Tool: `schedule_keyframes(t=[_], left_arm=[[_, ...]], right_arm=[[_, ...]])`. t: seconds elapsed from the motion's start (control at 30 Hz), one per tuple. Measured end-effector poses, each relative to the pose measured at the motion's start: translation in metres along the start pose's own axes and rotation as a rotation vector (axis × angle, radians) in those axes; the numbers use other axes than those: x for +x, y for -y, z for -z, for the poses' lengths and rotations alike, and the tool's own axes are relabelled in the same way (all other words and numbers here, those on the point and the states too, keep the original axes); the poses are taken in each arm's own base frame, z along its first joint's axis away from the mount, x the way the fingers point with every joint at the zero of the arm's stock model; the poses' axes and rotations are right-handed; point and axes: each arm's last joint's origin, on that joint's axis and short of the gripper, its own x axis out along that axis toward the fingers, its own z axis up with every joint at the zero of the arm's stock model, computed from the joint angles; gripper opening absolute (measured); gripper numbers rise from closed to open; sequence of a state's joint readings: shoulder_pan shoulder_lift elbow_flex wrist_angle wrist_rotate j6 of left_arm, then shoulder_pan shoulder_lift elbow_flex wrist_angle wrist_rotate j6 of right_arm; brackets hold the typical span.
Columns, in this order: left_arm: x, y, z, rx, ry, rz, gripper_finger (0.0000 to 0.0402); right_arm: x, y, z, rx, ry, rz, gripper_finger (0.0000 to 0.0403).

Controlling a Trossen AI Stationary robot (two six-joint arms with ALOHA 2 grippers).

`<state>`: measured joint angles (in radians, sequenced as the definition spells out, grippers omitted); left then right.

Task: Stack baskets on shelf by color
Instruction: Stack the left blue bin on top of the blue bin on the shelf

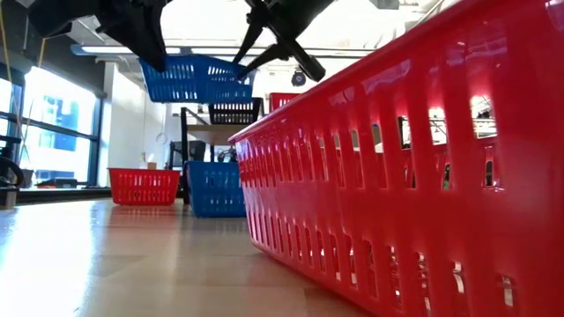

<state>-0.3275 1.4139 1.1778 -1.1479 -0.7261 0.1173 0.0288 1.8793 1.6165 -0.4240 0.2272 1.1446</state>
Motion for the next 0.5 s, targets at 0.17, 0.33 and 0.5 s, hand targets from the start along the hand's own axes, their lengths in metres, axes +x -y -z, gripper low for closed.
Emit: schedule_keyframes(t=[0.17, 0.33, 0.5], left_arm=[[-0.0002, 0.0, -0.0007, -0.004, 0.006, -0.004, 0.0022], [-0.0001, 0.001, -0.0004, -0.013, 0.007, 0.034, 0.004], [-0.0004, 0.004, -0.0007, -0.047, 0.016, 0.141, 0.0058]], right_arm=[[0.0004, 0.0006, -0.0024, -0.005, 0.006, 0.0, 0.0013], [0.0008, 0.0017, -0.0039, -0.02, 0.007, 0.005, 0.0004], [0.0008, 0.0022, -0.0033, -0.045, 0.007, 0.012, 0.0002]])
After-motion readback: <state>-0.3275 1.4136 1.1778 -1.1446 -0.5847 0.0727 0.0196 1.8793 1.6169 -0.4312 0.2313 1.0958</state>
